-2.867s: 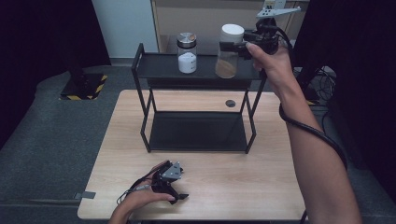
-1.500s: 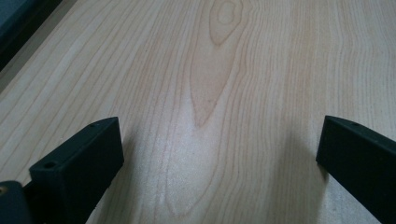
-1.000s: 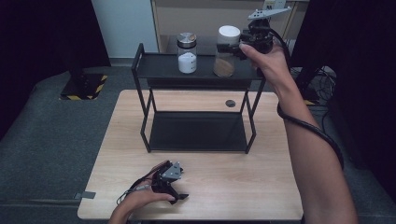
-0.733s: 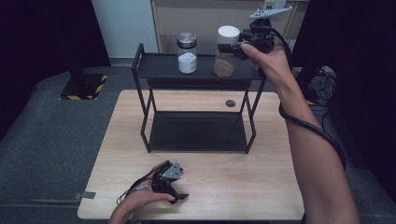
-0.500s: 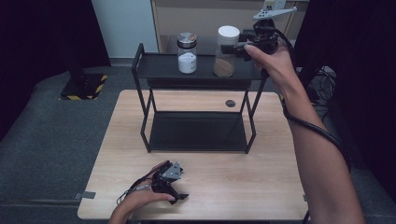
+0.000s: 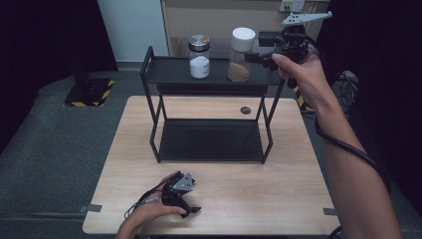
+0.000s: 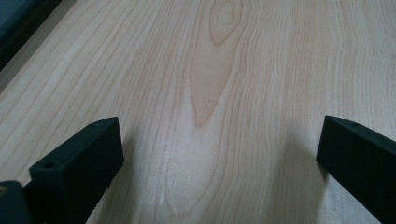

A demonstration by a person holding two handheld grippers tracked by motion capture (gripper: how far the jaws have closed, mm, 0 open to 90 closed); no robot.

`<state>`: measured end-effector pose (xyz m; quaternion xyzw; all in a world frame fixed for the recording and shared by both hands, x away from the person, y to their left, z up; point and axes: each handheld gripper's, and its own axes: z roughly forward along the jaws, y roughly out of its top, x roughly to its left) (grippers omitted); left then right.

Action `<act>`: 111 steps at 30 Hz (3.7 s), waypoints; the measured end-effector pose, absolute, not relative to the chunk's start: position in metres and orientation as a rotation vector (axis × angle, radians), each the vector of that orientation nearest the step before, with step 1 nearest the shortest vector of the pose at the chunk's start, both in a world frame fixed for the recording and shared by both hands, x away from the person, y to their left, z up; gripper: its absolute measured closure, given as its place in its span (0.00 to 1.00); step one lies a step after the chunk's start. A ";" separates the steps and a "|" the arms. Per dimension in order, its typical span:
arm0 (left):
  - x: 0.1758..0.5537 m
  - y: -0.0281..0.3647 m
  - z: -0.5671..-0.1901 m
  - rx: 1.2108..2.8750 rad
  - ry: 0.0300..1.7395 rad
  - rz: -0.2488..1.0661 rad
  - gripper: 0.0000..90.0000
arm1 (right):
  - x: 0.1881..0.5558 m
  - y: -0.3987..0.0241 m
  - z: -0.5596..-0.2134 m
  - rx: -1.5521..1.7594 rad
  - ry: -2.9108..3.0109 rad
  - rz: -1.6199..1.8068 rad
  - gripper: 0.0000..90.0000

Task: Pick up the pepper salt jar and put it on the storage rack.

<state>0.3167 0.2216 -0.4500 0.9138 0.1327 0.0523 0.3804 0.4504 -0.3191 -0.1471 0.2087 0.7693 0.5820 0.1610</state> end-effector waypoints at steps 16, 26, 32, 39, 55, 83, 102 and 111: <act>0.317 0.222 -0.450 2.332 0.340 0.133 0.00 | 0.402 -0.330 -0.183 0.532 2.166 1.721 0.04; 0.317 0.222 -0.450 2.332 0.339 0.133 0.00 | 0.383 -0.328 -0.213 0.526 2.184 1.728 0.04; 0.317 0.222 -0.450 2.332 0.340 0.133 0.00 | 0.376 -0.324 -0.234 0.543 2.217 1.709 0.04; 0.317 0.222 -0.450 2.332 0.339 0.134 0.00 | 0.374 -0.320 -0.256 0.582 2.242 1.694 0.04; 0.317 0.222 -0.450 2.332 0.337 0.133 0.00 | 0.358 -0.314 -0.300 0.645 2.251 1.656 0.03; 0.317 0.222 -0.450 2.333 0.337 0.134 0.00 | 0.328 -0.317 -0.379 0.757 2.317 1.577 0.03; 0.317 0.222 -0.450 2.332 0.338 0.134 0.00 | 0.311 -0.309 -0.421 0.761 2.401 1.457 0.05; 0.317 0.222 -0.450 2.332 0.337 0.134 0.00 | 0.307 -0.308 -0.437 0.758 2.419 1.408 0.05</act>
